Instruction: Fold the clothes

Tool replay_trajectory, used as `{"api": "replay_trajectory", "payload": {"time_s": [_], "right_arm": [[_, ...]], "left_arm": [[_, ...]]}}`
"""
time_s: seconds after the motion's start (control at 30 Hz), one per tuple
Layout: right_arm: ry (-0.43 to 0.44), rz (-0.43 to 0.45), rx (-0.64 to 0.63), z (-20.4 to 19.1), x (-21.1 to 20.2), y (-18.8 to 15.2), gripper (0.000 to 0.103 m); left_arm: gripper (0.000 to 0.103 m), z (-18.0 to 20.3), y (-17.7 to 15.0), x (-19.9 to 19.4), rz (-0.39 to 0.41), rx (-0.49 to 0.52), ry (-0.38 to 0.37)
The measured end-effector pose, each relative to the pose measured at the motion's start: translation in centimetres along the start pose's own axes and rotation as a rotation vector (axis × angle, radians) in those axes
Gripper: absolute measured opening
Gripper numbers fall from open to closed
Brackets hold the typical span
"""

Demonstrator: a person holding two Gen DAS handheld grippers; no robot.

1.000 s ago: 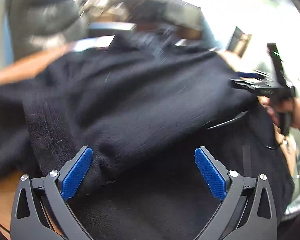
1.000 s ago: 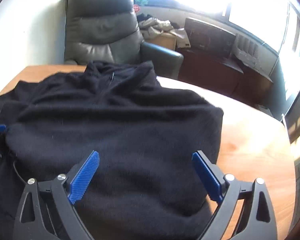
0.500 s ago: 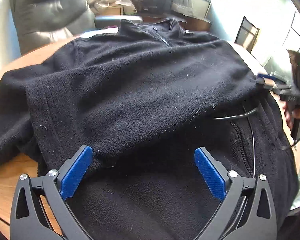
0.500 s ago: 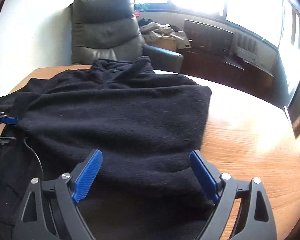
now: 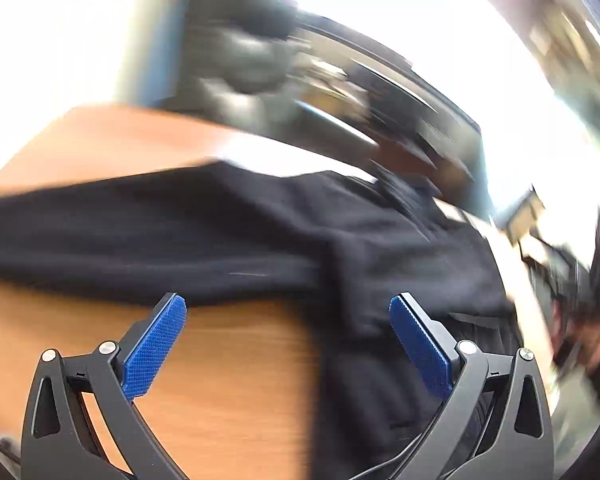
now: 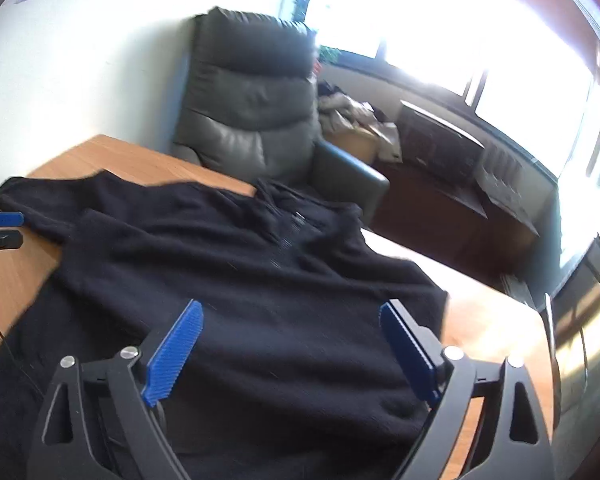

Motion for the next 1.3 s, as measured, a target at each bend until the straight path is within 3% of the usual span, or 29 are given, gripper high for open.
{"api": "replay_trajectory", "payload": {"time_s": [0.13, 0.27, 0.43, 0.57, 0.73, 0.8, 0.87, 0.9, 0.97, 1.13, 1.3], "right_arm": [[0.083, 0.022, 0.053, -9.7, 2.1, 4.0, 0.096], [0.123, 0.005, 0.072, -16.1, 4.4, 5.6, 0.096], [0.075, -0.044, 0.062, -18.0, 7.2, 5.1, 0.096], [0.046, -0.073, 0.099, -16.5, 10.2, 4.4, 0.096], [0.046, -0.084, 0.099, -15.7, 12.4, 3.6, 0.096], [0.063, -0.093, 0.1, -15.8, 12.4, 3.1, 0.096], [0.076, -0.101, 0.098, -15.9, 12.4, 2.5, 0.096], [0.082, -0.106, 0.098, -15.9, 12.5, 2.2, 0.096], [0.092, -0.114, 0.101, -15.8, 12.8, 1.5, 0.096], [0.095, -0.124, 0.117, -14.2, 12.2, -0.1, 0.096], [0.098, -0.114, 0.144, -12.1, 11.4, -1.3, 0.096]], "left_arm": [[0.103, -13.4, 1.6, -4.3, 0.079, -0.236, 0.107], [0.103, -22.6, 1.4, -6.3, 0.131, -0.421, 0.133], [0.103, -29.7, 0.6, -6.6, 0.176, -0.607, 0.101], [0.103, -31.2, 0.7, -6.6, 0.229, -0.654, 0.063], [0.101, -31.1, 1.7, -5.7, 0.243, -0.644, 0.084], [0.08, -31.5, 1.7, -5.0, 0.237, -0.662, 0.085], [0.024, -32.1, 1.4, -4.1, 0.218, -0.684, 0.107], [0.016, -32.4, 1.3, -3.7, 0.214, -0.686, 0.113], [0.01, -32.6, 1.3, -3.0, 0.212, -0.693, 0.109], [0.007, -31.7, 2.6, -2.4, 0.279, -0.692, 0.061], [0.006, -25.9, 7.1, -3.2, 0.346, -0.544, 0.004]]}}
Point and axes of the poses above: each gripper's, at about its wrist camera, not at the fingertips, and x roughly the way its jaws point, z to its right, y to its top, the point moved 4 cm from there along x, roughly the way its jaws point, and after that the axes turned 6 degrees about -y, right-handed, at the moved point
